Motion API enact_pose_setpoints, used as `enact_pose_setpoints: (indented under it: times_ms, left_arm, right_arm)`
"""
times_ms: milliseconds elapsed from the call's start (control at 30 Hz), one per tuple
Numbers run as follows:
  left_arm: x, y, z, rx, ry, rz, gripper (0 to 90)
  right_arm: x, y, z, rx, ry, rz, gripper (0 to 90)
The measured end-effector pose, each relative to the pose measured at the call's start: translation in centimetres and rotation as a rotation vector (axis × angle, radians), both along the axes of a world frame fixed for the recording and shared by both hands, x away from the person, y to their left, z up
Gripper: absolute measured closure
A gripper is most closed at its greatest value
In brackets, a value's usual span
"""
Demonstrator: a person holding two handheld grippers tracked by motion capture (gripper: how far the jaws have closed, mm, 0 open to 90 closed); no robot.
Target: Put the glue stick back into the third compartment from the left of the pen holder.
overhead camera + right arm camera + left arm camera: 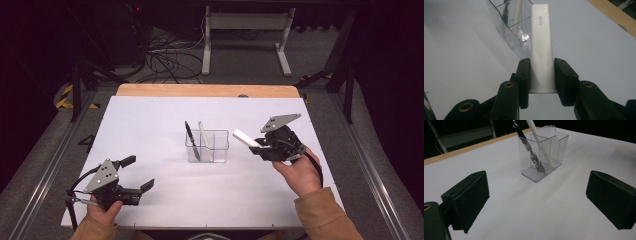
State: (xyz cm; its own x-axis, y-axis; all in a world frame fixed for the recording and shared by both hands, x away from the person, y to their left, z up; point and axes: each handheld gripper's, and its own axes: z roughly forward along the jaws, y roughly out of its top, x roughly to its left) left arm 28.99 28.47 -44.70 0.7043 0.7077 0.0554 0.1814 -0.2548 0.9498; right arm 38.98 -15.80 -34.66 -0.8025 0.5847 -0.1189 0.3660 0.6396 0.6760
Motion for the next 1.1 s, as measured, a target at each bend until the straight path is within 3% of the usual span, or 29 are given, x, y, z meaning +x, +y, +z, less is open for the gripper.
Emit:
enact_pose_setpoints:
  times_ms: [533, 1100]
  left_arm:
    - [0.0, 0.1, 0.0, 0.0, -0.002, 0.004, 5.3]
    - [-0.2, 0.2, 0.0, 0.001, 0.0, 0.01, 5.3]
  right_arm:
    - [1.8, 2.8, 1.2, -0.027, 0.028, 0.058, 67.0]
    - [2.6, 4.2, 1.2, -0.076, 0.076, 0.103, 66.9]
